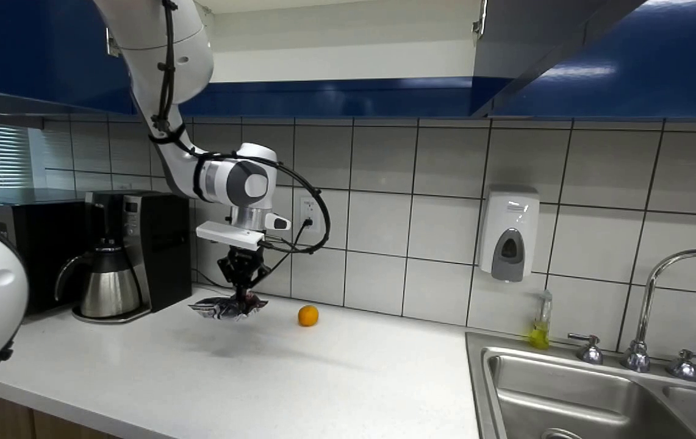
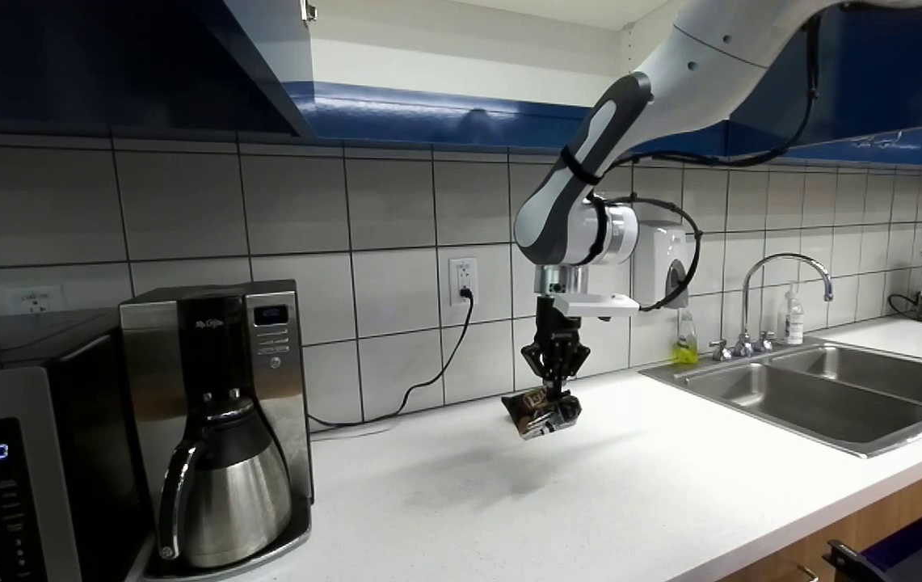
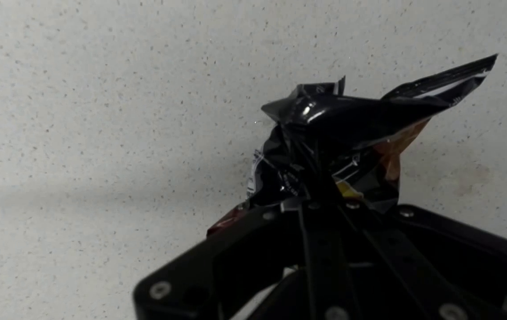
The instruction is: Put the black packet in the upper cabinet.
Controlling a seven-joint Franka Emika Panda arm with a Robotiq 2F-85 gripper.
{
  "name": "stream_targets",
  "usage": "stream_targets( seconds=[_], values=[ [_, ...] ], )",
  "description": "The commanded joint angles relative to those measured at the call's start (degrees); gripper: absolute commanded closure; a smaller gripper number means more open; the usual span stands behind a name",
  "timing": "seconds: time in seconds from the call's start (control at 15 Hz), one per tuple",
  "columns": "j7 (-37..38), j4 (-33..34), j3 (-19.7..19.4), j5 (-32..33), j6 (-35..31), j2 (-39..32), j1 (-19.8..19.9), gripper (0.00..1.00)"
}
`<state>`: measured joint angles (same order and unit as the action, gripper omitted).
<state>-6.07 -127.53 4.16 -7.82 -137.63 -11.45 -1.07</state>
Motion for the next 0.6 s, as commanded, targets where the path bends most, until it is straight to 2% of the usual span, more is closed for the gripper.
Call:
stream_targets(
  seconds=[0.0, 0.53],
  values=[
    [1.2, -5.9, 0.5, -1.7, 2.9, 7.5, -0.8, 0.99],
    [2.5, -14.4, 0.1, -4.3, 8.6, 18.5, -2.6, 0.99]
  ],
)
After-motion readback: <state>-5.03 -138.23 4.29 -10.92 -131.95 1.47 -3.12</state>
